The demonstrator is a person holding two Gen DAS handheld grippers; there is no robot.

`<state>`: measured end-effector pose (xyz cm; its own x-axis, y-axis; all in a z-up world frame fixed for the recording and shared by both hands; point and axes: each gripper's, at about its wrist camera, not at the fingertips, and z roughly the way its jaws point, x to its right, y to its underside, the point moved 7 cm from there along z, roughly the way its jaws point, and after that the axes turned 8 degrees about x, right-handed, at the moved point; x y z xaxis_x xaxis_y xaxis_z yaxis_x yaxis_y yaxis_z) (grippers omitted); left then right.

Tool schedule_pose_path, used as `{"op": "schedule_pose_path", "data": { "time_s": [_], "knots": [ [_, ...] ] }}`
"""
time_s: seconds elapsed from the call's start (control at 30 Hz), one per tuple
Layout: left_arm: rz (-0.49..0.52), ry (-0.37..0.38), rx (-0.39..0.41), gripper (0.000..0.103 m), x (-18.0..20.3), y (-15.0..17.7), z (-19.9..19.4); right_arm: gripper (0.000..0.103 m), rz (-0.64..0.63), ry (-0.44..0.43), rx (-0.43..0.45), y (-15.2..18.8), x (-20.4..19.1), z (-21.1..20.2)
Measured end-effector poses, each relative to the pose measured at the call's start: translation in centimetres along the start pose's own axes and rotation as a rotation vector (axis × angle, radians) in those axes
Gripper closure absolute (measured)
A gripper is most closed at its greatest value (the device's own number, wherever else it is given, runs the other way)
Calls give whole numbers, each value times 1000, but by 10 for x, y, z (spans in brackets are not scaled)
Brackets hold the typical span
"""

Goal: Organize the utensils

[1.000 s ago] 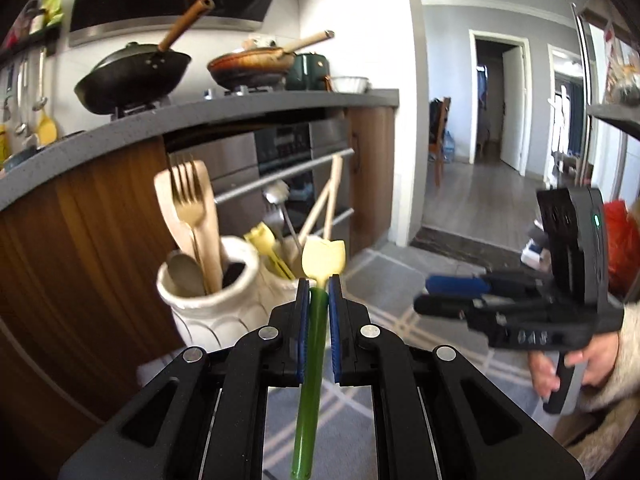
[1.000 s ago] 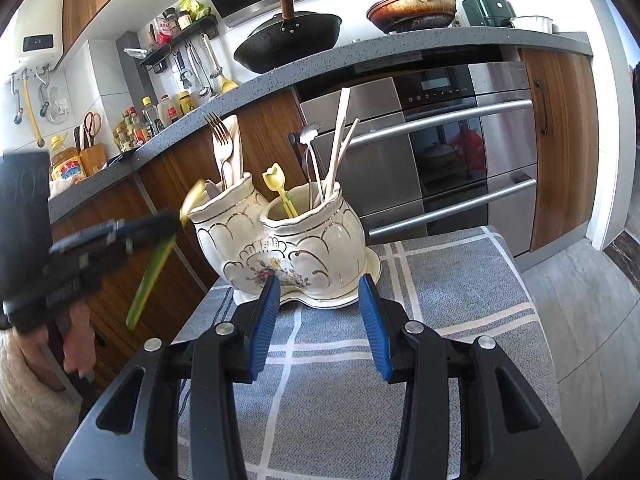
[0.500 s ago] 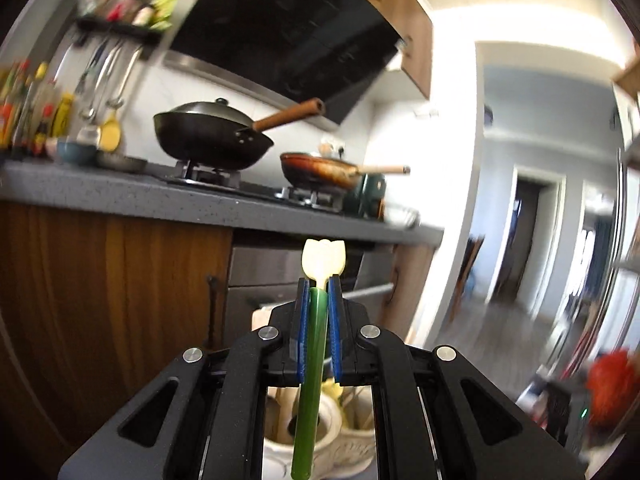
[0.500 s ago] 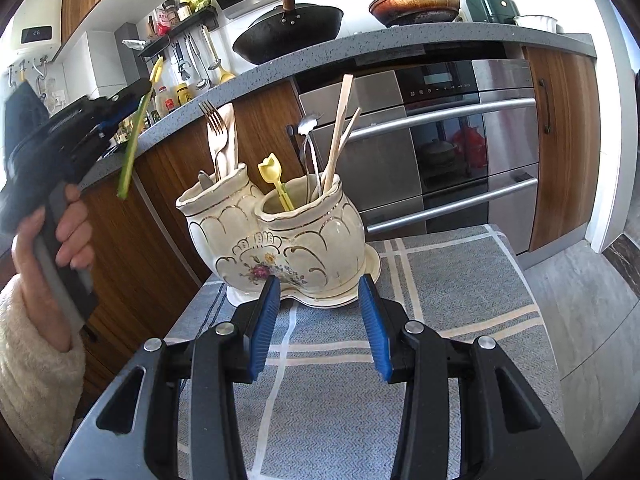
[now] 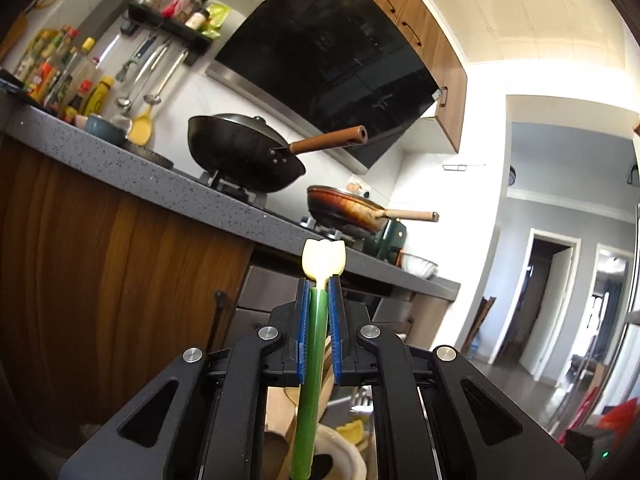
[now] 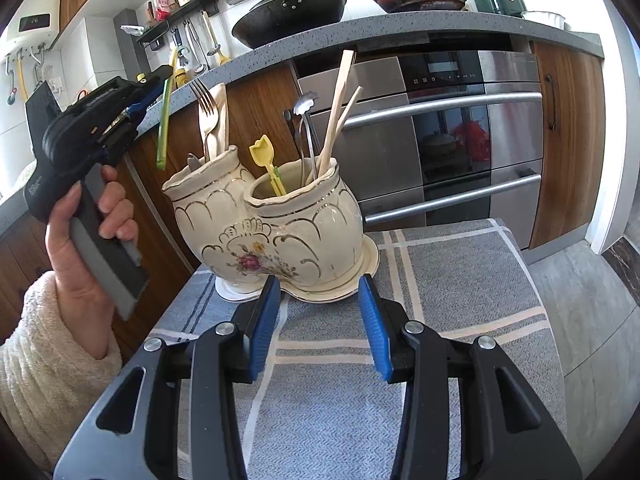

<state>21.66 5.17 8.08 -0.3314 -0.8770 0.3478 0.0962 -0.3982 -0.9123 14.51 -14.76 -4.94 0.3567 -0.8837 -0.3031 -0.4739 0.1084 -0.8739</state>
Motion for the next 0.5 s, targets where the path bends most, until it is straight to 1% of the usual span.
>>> {"op": "schedule_pose_path", "data": {
  "time_s": [0.13, 0.23, 0.5],
  "knots": [
    [50, -22, -28, 93, -1, 20, 2, 62, 1, 4, -2, -1, 4, 2],
    [26, -25, -79, 93, -8, 30, -2, 62, 7, 1, 2, -2, 5, 3],
    [44, -42, -202, 93, -16, 47, -38, 62, 9, -32, 21, -5, -4, 1]
  ]
}}
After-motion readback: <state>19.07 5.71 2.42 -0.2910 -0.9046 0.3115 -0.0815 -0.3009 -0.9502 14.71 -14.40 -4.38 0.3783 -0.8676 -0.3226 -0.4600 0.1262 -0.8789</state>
